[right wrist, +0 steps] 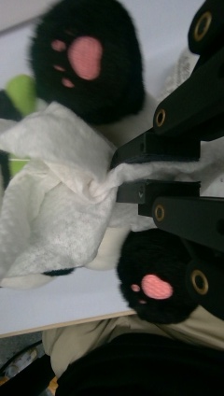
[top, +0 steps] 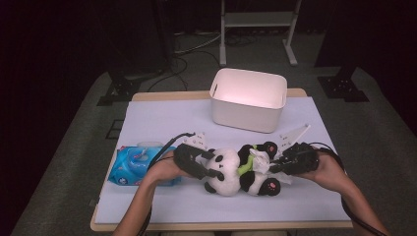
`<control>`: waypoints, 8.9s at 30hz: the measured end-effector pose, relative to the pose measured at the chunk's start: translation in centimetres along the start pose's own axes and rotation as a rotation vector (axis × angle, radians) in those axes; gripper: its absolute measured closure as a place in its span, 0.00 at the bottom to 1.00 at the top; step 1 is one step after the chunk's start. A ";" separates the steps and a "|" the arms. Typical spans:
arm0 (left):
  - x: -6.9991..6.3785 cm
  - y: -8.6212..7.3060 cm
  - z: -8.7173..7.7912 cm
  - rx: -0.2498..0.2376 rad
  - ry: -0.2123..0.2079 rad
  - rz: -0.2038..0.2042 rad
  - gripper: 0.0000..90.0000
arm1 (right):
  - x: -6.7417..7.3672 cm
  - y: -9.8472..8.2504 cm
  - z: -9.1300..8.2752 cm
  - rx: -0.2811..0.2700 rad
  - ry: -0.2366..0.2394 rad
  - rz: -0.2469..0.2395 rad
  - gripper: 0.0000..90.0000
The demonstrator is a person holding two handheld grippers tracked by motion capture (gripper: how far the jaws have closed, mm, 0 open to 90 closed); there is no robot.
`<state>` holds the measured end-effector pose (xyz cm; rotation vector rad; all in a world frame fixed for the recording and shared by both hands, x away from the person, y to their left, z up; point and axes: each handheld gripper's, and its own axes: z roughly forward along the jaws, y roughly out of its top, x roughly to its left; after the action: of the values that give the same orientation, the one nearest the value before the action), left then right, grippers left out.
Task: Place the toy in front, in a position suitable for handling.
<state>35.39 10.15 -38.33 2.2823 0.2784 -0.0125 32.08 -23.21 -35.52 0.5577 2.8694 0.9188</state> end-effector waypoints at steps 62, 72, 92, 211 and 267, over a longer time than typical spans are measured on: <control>0.1 -0.6 0.1 -0.007 -0.002 -0.009 0.37 | -0.7 2.6 0.0 -0.001 -0.033 -0.019 0.91; 0.2 -0.7 0.2 -0.008 0.000 -0.010 0.37 | -1.6 0.3 0.4 -0.011 -0.019 0.038 0.91; 0.1 -0.8 0.2 -0.014 -0.006 -0.010 0.37 | -1.8 -0.9 -2.9 -0.066 -0.070 0.079 0.91; 0.6 -0.9 1.1 -0.007 0.007 -0.092 0.20 | 0.9 4.7 -1.2 0.055 -0.039 -0.098 0.92; -1.1 1.4 1.3 -0.033 -0.068 -0.053 0.11 | 0.8 3.0 0.1 -0.014 0.025 -0.063 0.93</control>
<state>34.76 8.02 -38.05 2.2367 0.3009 -0.1115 32.33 -20.59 -33.86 0.4554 2.8820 0.9419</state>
